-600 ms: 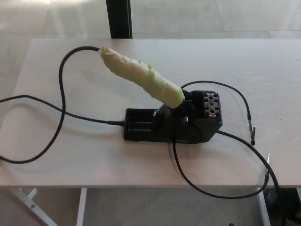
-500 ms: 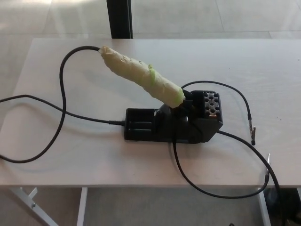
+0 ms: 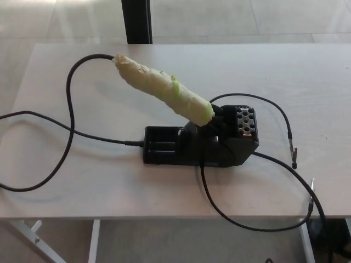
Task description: Use the left hand of the robot to grab the soldering gun kept on the middle of the table and pull it out of its base and keep it on the left side of the base
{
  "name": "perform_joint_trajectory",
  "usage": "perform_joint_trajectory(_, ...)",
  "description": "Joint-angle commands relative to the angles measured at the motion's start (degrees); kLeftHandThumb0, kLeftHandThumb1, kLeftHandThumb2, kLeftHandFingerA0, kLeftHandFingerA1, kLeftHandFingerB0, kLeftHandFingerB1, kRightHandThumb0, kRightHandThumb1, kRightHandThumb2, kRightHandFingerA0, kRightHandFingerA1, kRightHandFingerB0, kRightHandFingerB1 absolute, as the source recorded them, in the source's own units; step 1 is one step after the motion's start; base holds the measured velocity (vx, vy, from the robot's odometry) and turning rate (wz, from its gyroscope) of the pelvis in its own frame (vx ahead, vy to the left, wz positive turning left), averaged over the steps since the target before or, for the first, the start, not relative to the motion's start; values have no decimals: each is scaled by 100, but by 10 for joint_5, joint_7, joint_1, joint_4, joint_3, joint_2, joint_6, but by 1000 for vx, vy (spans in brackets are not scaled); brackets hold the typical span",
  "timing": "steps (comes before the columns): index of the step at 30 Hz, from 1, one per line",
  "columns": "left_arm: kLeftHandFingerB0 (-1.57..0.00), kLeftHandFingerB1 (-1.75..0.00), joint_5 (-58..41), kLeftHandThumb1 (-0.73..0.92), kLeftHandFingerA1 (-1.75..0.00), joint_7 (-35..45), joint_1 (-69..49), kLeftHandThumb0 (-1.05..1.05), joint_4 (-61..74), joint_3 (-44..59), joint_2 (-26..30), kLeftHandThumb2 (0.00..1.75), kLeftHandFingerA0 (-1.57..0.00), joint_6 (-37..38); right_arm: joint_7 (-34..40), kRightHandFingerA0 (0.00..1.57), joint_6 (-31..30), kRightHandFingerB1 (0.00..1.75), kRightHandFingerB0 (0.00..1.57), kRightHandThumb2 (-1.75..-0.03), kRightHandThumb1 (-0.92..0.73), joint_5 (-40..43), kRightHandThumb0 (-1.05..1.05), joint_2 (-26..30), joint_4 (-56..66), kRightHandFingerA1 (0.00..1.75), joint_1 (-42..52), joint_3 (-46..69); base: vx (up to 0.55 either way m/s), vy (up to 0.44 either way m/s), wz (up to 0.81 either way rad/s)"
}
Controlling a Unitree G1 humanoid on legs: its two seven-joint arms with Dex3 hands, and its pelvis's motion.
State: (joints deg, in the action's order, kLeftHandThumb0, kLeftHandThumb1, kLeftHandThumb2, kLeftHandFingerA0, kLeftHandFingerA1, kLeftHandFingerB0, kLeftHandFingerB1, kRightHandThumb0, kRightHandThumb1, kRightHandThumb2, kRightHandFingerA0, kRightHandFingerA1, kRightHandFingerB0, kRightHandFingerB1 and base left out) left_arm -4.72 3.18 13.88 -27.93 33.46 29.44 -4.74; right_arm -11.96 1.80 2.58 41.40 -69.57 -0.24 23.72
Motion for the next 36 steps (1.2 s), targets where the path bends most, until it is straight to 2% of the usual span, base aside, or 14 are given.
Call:
perform_joint_trajectory(1, -24, -54, 49, 63, -63, -54, 263, -38, 240, -110, 41, 84, -24, -100, -22, 37, 17, 32, 25, -113, -22, 17, -105, 23, -6, 54, 3, 6, 0, 0, 0)
perform_joint_trajectory(2, -24, -54, 52, 63, -63, -54, 267, -38, 242, -113, 40, 84, -24, -104, -22, 37, 17, 32, 25, -113, -22, 17, -105, 23, -6, 54, 3, 6, 0, 0, 0)
perform_joint_trajectory(3, -29, -48, 76, 74, -65, -48, 279, -38, 240, -137, 39, 62, -25, -94, -23, 38, 18, 31, 25, -113, -22, 17, -105, 23, -6, 55, 4, 7, 0, 0, 0)
perform_joint_trajectory(4, -35, -50, 124, 71, -63, -32, 312, -37, 232, -191, 32, 61, -24, -64, -24, 38, 18, 31, 26, -112, -22, 18, -105, 24, -8, 53, 4, 8, 0, 0, 0)
perform_joint_trajectory(6, -35, -46, 157, 71, -64, -18, 346, -41, 227, -242, 18, 61, -33, -43, -23, 38, 16, 31, 26, -113, -22, 19, -105, 25, -9, 56, 2, 9, 0, 0, 0)
perform_joint_trajectory(8, -34, -47, 202, 70, -64, -3, 374, -42, 225, -303, 4, 61, -34, -28, -24, 35, 18, 31, 26, -113, -21, 20, -105, 26, -9, 55, 3, 10, 0, 0, 0)
perform_joint_trajectory(10, -41, -49, 233, 67, -63, 23, 383, -38, 230, -361, -12, 59, -38, -36, -25, 35, 23, 33, 24, -111, -24, 19, -105, 27, -10, 56, 6, 10, 0, 0, 0)
perform_joint_trajectory(14, -46, -48, 336, 64, -63, 71, 375, -43, 222, -499, -23, 59, -48, 45, -24, 39, 23, 32, 26, -113, -22, 18, -105, 28, -12, 56, 6, 9, 0, 0, 0)
perform_joint_trajectory(18, -41, -45, 386, 68, -61, 122, 383, -46, 220, -608, -56, 59, -40, 35, -26, 41, 21, 31, 27, -115, -21, 21, -105, 28, -10, 58, 5, 12, 0, 0, 0)
perform_joint_trajectory(20, -43, -48, 383, 63, -66, 116, 382, -47, 214, -625, -70, 58, -44, 38, -24, 42, 22, 32, 26, -114, -22, 20, -105, 27, -11, 59, 4, 11, 0, 0, 0)
perform_joint_trajectory(24, -41, -59, 377, 69, -76, 109, 378, -52, 200, -666, -93, 60, -42, 68, -27, 41, 25, 33, 25, -109, -27, 14, -105, 30, -10, 59, 0, 5, 0, 0, 0)
perform_joint_trajectory(30, -38, -52, 382, 70, -68, 142, 380, -55, 224, -710, -92, 61, -36, 22, -28, 46, 21, 31, 26, -112, -24, 9, -105, 37, -11, 58, -5, 2, 0, 0, 0)
perform_joint_trajectory(35, -43, -56, 379, 77, -71, 133, 380, -62, 220, -723, -83, 63, -40, 29, -32, 44, 24, 33, 26, -105, -28, 13, -105, 39, -12, 56, -5, 5, 0, 0, 0)
perform_joint_trajectory(36, -45, -55, 378, 79, -69, 128, 377, -62, 213, -727, -77, 63, -42, 41, -34, 46, 28, 31, 26, -112, -23, 13, -105, 38, -13, 57, -4, 5, 0, 0, 0)
